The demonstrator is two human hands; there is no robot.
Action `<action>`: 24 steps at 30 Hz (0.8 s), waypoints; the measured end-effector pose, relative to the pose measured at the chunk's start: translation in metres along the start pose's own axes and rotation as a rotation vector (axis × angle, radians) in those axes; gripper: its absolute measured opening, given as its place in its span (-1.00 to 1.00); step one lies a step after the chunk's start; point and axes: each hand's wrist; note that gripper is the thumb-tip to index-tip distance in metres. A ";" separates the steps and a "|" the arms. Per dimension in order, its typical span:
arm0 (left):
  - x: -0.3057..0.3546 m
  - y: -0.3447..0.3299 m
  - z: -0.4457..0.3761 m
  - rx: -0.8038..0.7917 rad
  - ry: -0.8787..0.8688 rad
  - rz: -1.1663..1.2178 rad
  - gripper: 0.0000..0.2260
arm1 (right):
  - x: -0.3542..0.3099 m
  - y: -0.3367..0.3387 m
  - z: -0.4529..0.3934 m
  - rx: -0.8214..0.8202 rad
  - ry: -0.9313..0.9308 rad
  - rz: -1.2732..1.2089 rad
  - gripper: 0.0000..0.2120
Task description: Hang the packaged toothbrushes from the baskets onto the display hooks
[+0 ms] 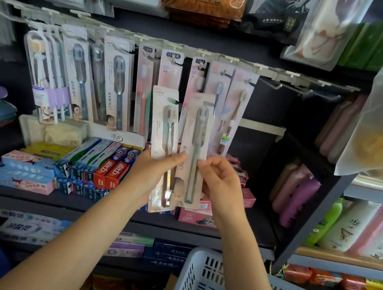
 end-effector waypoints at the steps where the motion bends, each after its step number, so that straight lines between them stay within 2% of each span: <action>1: 0.000 0.001 0.000 0.000 -0.001 -0.005 -0.83 | -0.001 -0.001 0.000 0.015 0.000 -0.002 -0.87; 4: 0.003 0.003 0.002 0.015 -0.027 0.001 -0.82 | -0.004 -0.009 0.001 0.031 0.006 -0.027 -0.87; 10: 0.011 0.021 0.009 0.059 -0.032 0.041 -0.85 | 0.000 -0.031 0.007 -0.148 0.023 0.091 -0.87; 14: 0.023 0.042 0.015 0.099 -0.009 0.069 -0.92 | 0.001 -0.050 0.006 -0.129 -0.010 0.055 -0.90; 17: 0.034 0.062 0.016 0.160 -0.016 0.095 -0.79 | -0.005 -0.069 0.005 -0.159 0.002 0.024 -0.88; 20: 0.046 0.083 0.018 0.197 -0.072 0.137 -0.84 | -0.011 -0.091 0.003 -0.167 0.015 -0.008 -0.80; 23: 0.056 0.102 0.018 0.227 -0.108 0.146 -0.84 | -0.019 -0.117 -0.001 -0.168 -0.003 -0.014 -0.47; 24: 0.058 0.109 0.018 0.240 -0.108 0.146 -0.82 | -0.021 -0.124 -0.004 -0.183 0.002 -0.006 -0.48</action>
Point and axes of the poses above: each hand's wrist, its own z-axis away from the middle knuckle, its own y-axis out of the back of the hand, x = y × z, and after that the axes turned 9 degrees about z, right-handed
